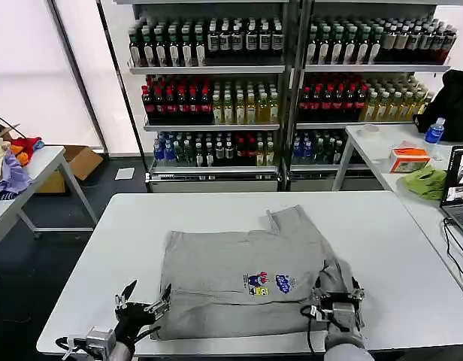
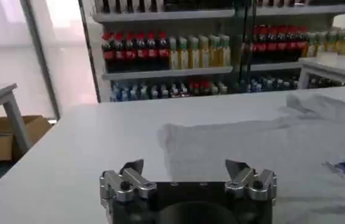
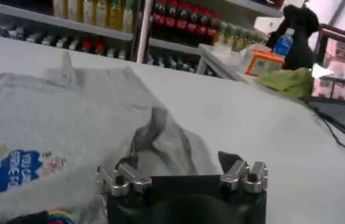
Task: Fold and organize the clothes.
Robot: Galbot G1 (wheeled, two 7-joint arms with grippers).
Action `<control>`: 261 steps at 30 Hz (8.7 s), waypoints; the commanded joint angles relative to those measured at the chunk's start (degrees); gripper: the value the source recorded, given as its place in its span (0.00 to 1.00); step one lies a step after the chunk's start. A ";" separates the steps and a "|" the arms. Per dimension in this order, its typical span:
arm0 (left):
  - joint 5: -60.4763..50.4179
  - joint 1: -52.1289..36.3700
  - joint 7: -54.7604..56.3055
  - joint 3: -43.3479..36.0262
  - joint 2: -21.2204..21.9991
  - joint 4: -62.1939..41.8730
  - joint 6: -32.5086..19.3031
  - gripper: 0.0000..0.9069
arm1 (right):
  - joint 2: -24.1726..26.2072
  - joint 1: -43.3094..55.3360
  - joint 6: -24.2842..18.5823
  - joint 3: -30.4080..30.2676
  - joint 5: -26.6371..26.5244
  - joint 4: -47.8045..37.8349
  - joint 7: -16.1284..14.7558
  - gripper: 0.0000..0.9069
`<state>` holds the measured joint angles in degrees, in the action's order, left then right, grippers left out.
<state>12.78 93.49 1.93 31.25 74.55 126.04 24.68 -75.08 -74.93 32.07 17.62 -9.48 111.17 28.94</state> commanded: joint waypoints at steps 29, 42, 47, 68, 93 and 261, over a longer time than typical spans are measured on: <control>14.25 -35.82 -1.15 -10.37 -9.03 -27.31 4.45 1.00 | -9.94 36.05 0.81 -0.05 -4.43 -34.81 -1.43 1.00; 13.93 -46.20 -1.81 -15.32 -8.41 -41.35 3.36 1.00 | -13.46 46.57 -1.86 0.73 -3.71 -50.84 -4.84 1.00; 13.08 -47.30 -1.83 -15.96 -7.71 -43.53 3.06 1.00 | -14.62 47.56 -2.15 1.22 -3.62 -53.43 -5.28 1.00; 11.76 -43.63 -1.64 -16.74 -5.97 -43.43 4.50 0.01 | -14.77 45.26 -1.30 1.31 -3.93 -53.62 -5.42 0.13; 11.10 -39.29 -0.25 -14.14 -4.57 -36.01 0.36 0.00 | -11.84 38.21 -1.11 0.49 -8.35 -37.40 -2.29 0.00; 9.89 -5.91 -7.47 38.65 -27.15 -22.07 -3.07 0.00 | 2.07 -3.55 -4.08 8.07 -6.45 18.03 -1.89 1.00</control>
<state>19.25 88.52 -4.36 46.74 69.53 115.51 22.09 -73.01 -79.56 27.78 26.15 -15.93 129.29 27.03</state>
